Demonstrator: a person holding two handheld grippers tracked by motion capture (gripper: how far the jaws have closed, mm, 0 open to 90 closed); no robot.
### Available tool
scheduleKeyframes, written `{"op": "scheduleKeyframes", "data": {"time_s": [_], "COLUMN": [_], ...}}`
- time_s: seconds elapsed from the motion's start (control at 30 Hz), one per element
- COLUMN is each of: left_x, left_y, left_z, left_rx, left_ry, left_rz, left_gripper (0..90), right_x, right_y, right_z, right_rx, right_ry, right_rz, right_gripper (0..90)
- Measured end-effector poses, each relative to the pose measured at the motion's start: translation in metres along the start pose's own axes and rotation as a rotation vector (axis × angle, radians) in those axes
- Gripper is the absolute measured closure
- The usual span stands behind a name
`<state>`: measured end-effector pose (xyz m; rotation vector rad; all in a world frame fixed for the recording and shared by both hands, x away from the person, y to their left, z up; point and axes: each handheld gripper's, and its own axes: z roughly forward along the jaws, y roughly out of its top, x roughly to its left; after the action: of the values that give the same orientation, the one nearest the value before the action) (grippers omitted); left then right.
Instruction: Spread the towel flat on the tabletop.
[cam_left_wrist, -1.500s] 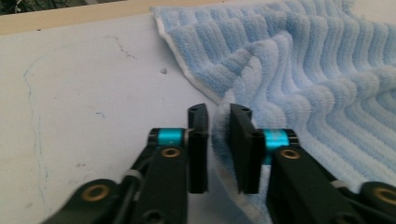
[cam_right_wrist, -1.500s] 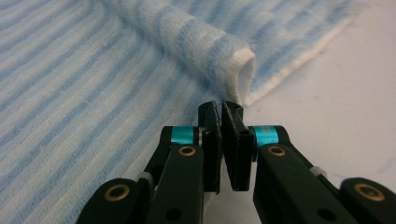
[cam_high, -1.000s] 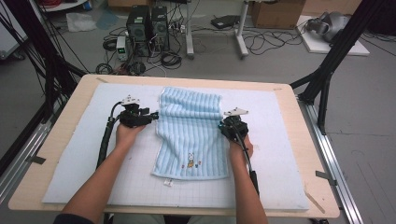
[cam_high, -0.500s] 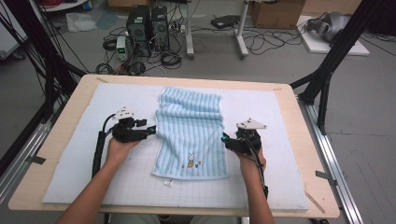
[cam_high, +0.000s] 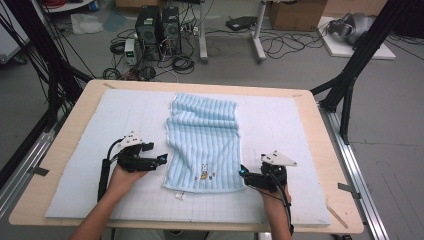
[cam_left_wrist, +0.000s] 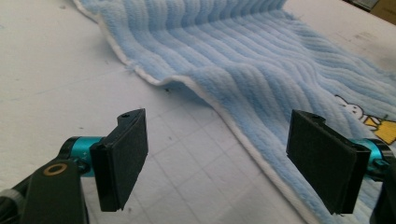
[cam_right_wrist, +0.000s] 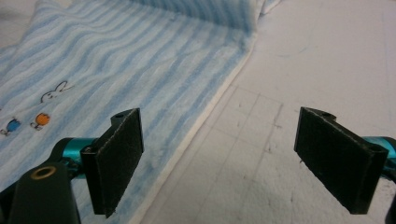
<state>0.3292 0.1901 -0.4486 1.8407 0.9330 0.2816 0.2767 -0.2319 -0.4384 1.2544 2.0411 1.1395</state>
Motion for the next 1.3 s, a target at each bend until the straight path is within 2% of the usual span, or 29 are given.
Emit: {"op": "scheduleKeyframes", "data": {"time_s": [0.03, 0.07, 0.1, 0.17, 0.2, 0.27, 0.43, 0.53, 0.57, 0.6, 0.63, 0.67, 0.73, 0.77, 0.83, 0.9, 0.93, 1.0, 1.03, 1.1, 1.13, 1.17, 1.2, 1.23, 1.27, 1.3], "left_x": [0.0, -0.002, -0.003, -0.008, -0.01, -0.014, -0.021, -0.027, -0.03, -0.033, -0.036, -0.038, -0.043, -0.044, -0.042, -0.042, -0.042, -0.043, -0.043, -0.043, -0.043, -0.043, -0.043, -0.043, -0.043, -0.043], "left_y": [0.0, 0.0, -0.001, -0.002, -0.002, -0.003, -0.002, -0.003, -0.003, -0.004, -0.004, -0.005, -0.006, -0.007, -0.01, -0.011, -0.013, -0.015, -0.017, -0.02, -0.021, -0.022, -0.023, -0.024, -0.024, -0.025], "left_z": [0.0, 0.0, 0.001, 0.004, 0.006, 0.008, 0.013, 0.014, 0.014, 0.014, 0.013, 0.013, 0.012, 0.01, 0.004, 0.001, -0.001, -0.007, -0.01, -0.014, -0.016, -0.017, -0.018, -0.019, -0.019, -0.02], "left_rx": [0.0, 0.015, 0.035, 0.077, 0.088, 0.115, 0.152, 0.164, 0.163, 0.169, 0.167, 0.166, 0.167, 0.17, 0.17, 0.175, 0.175, 0.18, 0.18, 0.178, 0.177, 0.173, 0.173, 0.17, 0.168, 0.169], "left_ry": [0.0, -0.041, -0.067, -0.058, -0.062, -0.057, -0.058, -0.034, -0.016, 0.012, 0.025, 0.015, 0.029, 0.03, 0.017, 0.011, 0.007, -0.003, -0.008, -0.015, -0.021, -0.027, -0.033, -0.038, -0.043, -0.048], "left_rz": [0.0, -0.004, -0.004, 0.01, 0.013, 0.031, 0.057, 0.102, 0.122, 0.144, 0.166, 0.179, 0.211, 0.207, 0.17, 0.164, 0.157, 0.152, 0.152, 0.148, 0.145, 0.141, 0.142, 0.137, 0.134, 0.13], "left_gripper": [30.5, 30.5, 39.2, 41.8, 46.4, 49.5, 52.6, 54.7, 61.2, 61.2, 76.8, 84.4, 86.9, 86.9, 87.3, 87.4, 87.4, 87.4, 87.3, 87.3, 87.3, 87.3, 87.3, 87.3, 87.3, 87.3], "right_x": [0.0, 0.001, 0.001, 0.002, 0.002, 0.002, 0.003, 0.005, 0.007, 0.007, 0.01, 0.011, 0.014, 0.014, 0.015, 0.017, 0.017, 0.02, 0.023, 0.025, 0.025, 0.025, 0.025, 0.026, 0.026, 0.028], "right_y": [0.0, -0.001, -0.001, -0.002, -0.002, -0.003, -0.006, -0.009, -0.011, -0.011, -0.012, -0.013, -0.014, -0.014, -0.016, -0.016, -0.016, -0.016, -0.017, -0.017, -0.017, -0.017, -0.016, -0.017, -0.017, -0.017], "right_z": [0.0, -0.001, -0.002, -0.003, -0.004, -0.009, -0.015, -0.016, -0.015, -0.015, -0.015, -0.014, -0.014, -0.014, -0.013, -0.012, -0.012, -0.008, -0.004, -0.004, -0.005, -0.005, -0.007, -0.008, -0.008, -0.01], "right_rx": [0.0, 0.005, 0.012, 0.023, 0.02, 0.015, 0.01, 0.017, 0.025, 0.025, 0.032, 0.04, 0.053, 0.053, 0.065, 0.081, 0.081, 0.118, 0.154, 0.15, 0.157, 0.157, 0.165, 0.168, 0.168, 0.167], "right_ry": [0.0, -0.001, 0.0, 0.001, -0.002, -0.006, -0.007, -0.005, -0.005, -0.005, -0.004, -0.003, 0.002, 0.002, 0.02, 0.034, 0.034, 0.053, 0.069, 0.055, 0.053, 0.053, 0.071, 0.076, 0.076, 0.082], "right_rz": [0.0, -0.001, 0.001, -0.007, -0.01, 0.005, 0.026, 0.02, 0.022, 0.022, 0.02, 0.012, 0.006, 0.006, 0.008, 0.008, 0.008, 0.006, 0.0, -0.013, 0.001, 0.001, 0.004, -0.013, -0.013, -0.03], "right_gripper": [15.0, 15.0, 15.0, 15.1, 15.1, 15.5, 16.1, 16.4, 16.8, 16.8, 18.0, 19.9, 21.4, 21.4, 28.8, 36.6, 36.6, 42.2, 47.3, 49.7, 59.5, 59.5, 77.9, 83.4, 83.4, 87.2]}}
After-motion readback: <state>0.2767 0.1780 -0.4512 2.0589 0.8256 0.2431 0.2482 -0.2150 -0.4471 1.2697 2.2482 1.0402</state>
